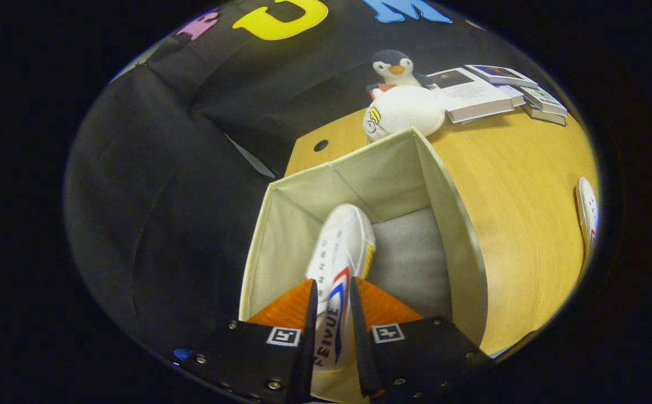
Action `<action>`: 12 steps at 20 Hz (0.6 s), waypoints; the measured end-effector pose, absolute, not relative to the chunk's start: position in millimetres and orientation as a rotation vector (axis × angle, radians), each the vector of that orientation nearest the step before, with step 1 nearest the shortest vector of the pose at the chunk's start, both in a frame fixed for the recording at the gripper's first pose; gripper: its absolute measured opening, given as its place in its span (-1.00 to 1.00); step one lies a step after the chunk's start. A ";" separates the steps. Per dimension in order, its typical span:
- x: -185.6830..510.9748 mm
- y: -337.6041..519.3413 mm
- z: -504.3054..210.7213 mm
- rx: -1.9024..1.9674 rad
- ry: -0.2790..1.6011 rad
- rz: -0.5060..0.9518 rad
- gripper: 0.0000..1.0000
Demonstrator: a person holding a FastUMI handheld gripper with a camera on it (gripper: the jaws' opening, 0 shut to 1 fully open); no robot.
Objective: Open the storage box then place both shoes into the box .Put the left shoe in first, then the right shoe, with the right side of both shoes facing outward in a uniform manner.
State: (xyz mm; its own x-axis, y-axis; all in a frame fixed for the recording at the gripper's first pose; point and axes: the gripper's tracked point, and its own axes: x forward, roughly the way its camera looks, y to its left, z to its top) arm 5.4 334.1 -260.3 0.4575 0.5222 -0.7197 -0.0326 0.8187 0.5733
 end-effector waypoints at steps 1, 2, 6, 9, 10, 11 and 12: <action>4.1 331.1 -251.2 0.533 1.035 0.376 -0.18; 5.3 329.3 -241.8 0.544 1.013 0.400 0.30; 8.3 298.6 -213.2 0.452 0.925 0.425 0.95; 12.0 263.4 -193.8 0.377 0.853 0.421 0.95; 13.6 249.7 -189.0 0.360 0.835 0.413 0.96; 13.8 235.4 -185.5 0.344 0.821 0.398 0.96; 15.2 220.2 -182.5 0.330 0.808 0.383 0.96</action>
